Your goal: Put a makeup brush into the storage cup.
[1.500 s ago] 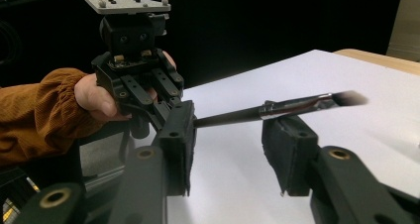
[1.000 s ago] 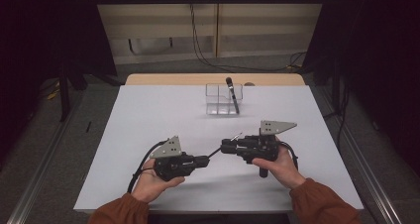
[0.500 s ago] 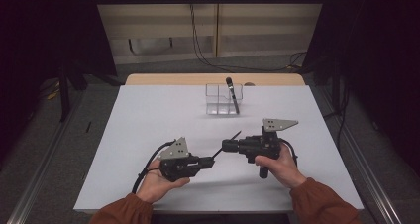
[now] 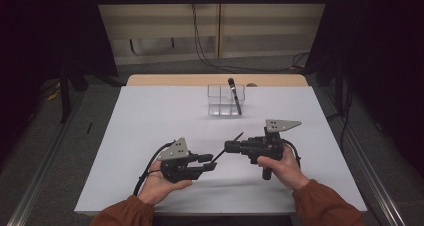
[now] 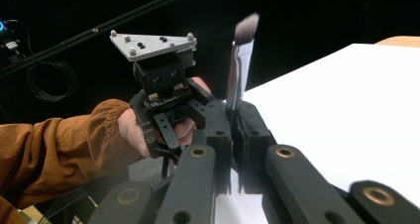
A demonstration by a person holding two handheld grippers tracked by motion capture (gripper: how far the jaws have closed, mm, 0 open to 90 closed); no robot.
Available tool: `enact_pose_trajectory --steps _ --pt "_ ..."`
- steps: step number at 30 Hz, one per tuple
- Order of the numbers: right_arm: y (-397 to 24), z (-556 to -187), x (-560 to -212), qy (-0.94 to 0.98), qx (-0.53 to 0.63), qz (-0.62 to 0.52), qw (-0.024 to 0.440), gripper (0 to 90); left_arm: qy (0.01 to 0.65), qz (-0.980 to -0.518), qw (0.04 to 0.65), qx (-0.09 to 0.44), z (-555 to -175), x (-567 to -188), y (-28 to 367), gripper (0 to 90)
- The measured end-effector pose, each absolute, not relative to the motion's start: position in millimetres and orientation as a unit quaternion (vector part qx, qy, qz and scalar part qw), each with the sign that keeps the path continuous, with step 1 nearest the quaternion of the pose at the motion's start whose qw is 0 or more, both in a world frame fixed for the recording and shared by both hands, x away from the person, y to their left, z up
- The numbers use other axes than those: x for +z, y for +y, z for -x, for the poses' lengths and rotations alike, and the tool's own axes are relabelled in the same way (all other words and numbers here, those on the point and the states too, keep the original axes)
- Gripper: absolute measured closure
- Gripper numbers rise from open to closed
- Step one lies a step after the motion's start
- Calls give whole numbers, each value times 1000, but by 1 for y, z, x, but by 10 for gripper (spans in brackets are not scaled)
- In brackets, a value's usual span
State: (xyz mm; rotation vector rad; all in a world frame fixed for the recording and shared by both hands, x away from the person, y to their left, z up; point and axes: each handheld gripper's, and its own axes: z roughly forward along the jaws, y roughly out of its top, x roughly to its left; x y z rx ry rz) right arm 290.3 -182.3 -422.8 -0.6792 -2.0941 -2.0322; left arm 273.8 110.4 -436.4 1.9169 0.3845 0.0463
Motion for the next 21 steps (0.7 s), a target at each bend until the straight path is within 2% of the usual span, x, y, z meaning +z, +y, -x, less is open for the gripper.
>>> enact_pose_trajectory --steps 10,21 --pt "-187 -290 -421 -700 -673 231 61 866 184 -806 561 34 -272 -435 117 526" --pt "-193 -291 -419 -705 -667 237 44 866 217 -801 554 64 -275 -433 126 288"
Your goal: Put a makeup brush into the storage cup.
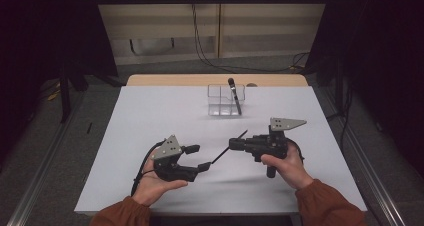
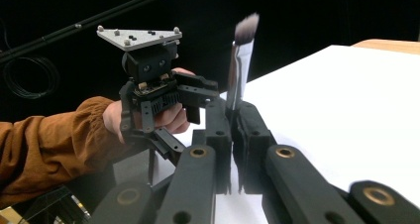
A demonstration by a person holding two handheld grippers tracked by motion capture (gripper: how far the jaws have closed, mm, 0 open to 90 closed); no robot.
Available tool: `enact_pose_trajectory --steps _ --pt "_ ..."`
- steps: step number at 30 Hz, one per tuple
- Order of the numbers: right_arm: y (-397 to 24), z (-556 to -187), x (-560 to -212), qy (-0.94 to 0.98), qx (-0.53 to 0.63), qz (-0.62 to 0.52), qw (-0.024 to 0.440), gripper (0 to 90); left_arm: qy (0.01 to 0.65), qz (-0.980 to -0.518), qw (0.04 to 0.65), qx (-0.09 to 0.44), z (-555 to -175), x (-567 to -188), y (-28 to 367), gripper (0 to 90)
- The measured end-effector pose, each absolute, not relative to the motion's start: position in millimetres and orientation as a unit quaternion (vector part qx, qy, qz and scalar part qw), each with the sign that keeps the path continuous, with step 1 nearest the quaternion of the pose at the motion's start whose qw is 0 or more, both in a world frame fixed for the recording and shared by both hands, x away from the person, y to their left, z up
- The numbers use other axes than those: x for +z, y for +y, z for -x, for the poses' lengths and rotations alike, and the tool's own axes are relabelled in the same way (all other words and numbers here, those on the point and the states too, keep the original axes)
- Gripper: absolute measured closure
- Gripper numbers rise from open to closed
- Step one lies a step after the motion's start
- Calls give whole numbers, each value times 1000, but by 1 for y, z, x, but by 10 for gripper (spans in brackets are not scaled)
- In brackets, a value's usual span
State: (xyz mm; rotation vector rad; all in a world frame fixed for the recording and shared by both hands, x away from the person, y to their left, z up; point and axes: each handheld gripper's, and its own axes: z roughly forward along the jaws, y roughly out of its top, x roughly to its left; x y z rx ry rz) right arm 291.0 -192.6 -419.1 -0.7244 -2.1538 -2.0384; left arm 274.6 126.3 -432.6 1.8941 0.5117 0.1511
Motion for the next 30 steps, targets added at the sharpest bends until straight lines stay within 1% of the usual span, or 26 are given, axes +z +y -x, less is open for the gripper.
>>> enact_pose_trajectory --steps 1,4,10,12,18,20,24,28,30 --pt "-193 -291 -419 -706 -666 238 43 866 220 -801 553 65 -275 -432 127 264" --pt "-194 -291 -418 -709 -663 238 39 866 222 -799 554 73 -275 -430 131 244" --pt "-198 -292 -417 -714 -655 245 33 866 237 -797 548 93 -278 -429 137 139" --pt "-199 -292 -417 -716 -652 248 31 866 243 -800 542 89 -280 -427 138 96" --pt "-204 -293 -417 -721 -644 256 24 865 270 -789 543 97 -282 -424 145 73" --pt "-206 -292 -417 -723 -641 258 18 865 270 -791 538 108 -283 -424 148 55" --pt "-208 -291 -416 -723 -638 263 9 865 282 -780 548 104 -284 -423 156 55" --pt "-210 -292 -416 -729 -630 269 8 865 299 -775 543 125 -281 -418 167 53" --pt "-211 -292 -417 -731 -627 269 10 865 297 -771 547 136 -278 -415 172 53"
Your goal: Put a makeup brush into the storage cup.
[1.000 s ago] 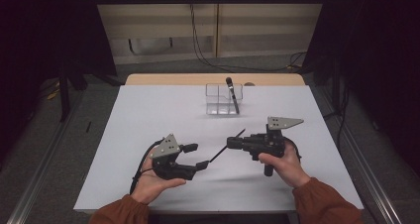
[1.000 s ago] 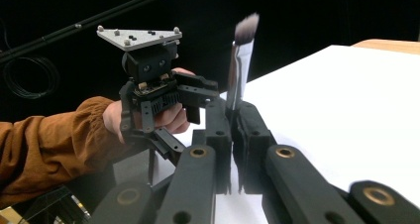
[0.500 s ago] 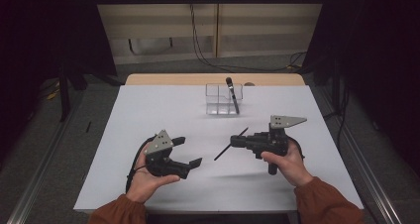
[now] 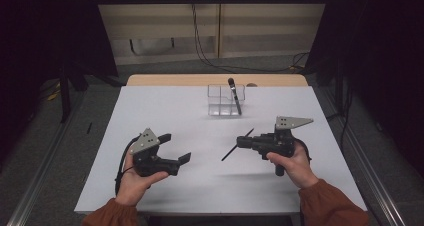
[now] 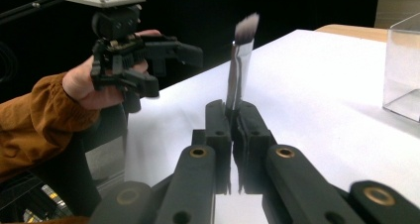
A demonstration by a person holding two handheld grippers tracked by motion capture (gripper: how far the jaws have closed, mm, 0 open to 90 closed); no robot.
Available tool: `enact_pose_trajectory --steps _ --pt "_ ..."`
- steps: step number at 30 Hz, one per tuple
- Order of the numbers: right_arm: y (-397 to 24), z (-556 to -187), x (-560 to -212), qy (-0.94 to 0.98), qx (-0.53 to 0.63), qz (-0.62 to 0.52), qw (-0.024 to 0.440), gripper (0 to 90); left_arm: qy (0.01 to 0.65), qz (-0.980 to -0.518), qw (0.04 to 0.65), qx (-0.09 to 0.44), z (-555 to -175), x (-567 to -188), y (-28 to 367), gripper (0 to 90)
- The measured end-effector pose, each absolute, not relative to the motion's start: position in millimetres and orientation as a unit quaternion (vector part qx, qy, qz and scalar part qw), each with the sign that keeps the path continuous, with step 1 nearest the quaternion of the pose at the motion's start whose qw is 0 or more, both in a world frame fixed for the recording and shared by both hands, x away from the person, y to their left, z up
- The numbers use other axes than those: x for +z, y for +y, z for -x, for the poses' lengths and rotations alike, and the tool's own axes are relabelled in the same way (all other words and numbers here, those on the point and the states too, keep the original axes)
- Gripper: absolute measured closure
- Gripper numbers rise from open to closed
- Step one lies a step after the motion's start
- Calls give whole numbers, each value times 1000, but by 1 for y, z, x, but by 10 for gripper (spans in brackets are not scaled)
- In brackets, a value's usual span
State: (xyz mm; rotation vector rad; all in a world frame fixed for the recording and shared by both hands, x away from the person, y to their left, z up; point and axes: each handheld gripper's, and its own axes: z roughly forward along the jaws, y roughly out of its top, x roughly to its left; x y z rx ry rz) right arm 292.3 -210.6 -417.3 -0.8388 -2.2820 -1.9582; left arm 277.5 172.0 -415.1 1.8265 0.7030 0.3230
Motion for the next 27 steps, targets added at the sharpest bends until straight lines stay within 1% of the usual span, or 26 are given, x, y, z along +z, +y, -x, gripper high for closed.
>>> enact_pose_trajectory --steps 4,7,14,16,18,21,23,27 --pt "-211 -293 -417 -732 -625 271 2 865 299 -769 547 142 -274 -417 182 48" --pt "-213 -293 -417 -733 -622 275 4 865 308 -766 546 142 -272 -420 188 37" --pt "-217 -296 -416 -736 -616 280 4 864 316 -753 555 159 -265 -419 200 22" --pt "-218 -296 -415 -736 -615 282 -1 864 325 -746 557 167 -264 -421 202 27" --pt "-221 -297 -413 -735 -616 284 -5 864 332 -744 554 174 -263 -423 205 51" --pt "-225 -299 -411 -733 -616 290 -12 864 346 -733 558 179 -262 -426 210 51" --pt "-227 -301 -410 -733 -614 292 -17 864 337 -735 559 184 -262 -428 214 55" --pt "-230 -305 -408 -731 -612 301 -18 865 336 -738 558 177 -263 -430 219 55"
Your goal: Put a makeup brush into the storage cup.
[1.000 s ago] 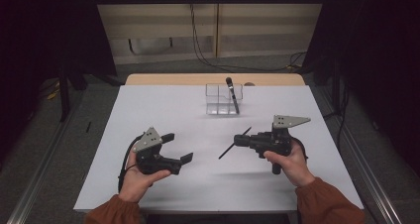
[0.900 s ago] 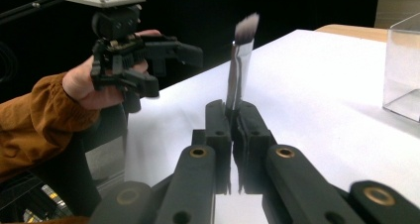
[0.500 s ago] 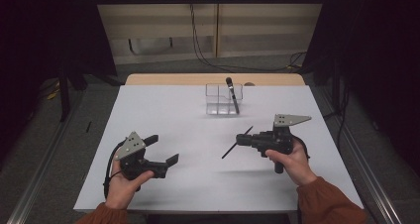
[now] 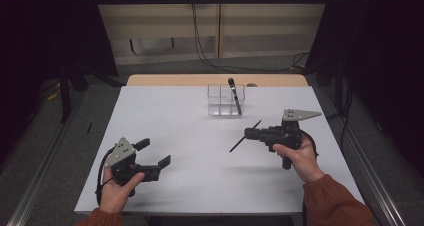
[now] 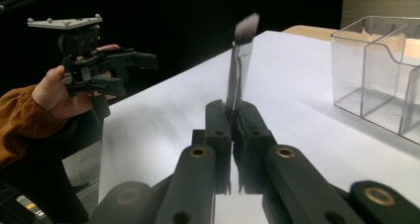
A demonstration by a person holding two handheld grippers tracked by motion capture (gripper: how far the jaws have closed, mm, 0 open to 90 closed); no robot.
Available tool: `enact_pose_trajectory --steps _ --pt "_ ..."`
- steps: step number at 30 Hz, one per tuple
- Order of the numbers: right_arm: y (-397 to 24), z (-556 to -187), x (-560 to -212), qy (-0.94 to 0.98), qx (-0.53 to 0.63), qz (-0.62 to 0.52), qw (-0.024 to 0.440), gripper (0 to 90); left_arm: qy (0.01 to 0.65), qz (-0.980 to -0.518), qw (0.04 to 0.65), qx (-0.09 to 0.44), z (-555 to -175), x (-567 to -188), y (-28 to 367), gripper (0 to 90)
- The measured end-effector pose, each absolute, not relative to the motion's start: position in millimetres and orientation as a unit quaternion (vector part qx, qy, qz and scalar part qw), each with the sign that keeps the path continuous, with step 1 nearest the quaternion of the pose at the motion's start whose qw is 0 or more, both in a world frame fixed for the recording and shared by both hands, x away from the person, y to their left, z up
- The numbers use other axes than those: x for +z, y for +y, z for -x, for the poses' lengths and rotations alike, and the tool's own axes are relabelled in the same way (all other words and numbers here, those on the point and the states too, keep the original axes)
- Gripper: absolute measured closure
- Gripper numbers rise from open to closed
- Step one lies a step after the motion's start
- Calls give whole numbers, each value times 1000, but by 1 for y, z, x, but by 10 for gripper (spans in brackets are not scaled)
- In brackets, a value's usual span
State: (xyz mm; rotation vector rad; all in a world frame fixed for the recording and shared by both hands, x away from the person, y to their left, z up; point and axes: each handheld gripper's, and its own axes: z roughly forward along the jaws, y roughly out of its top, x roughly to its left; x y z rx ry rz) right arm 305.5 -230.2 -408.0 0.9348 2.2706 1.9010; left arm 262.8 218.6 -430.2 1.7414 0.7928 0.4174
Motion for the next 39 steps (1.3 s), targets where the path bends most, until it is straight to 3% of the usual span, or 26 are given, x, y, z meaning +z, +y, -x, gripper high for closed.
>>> enact_pose_trajectory --steps 24,39 --pt "-254 -340 -384 730 590 -333 91 864 328 -737 561 188 -259 -438 231 22" --pt "-246 -377 -372 740 564 -348 116 864 330 -737 556 196 -258 -438 234 21"
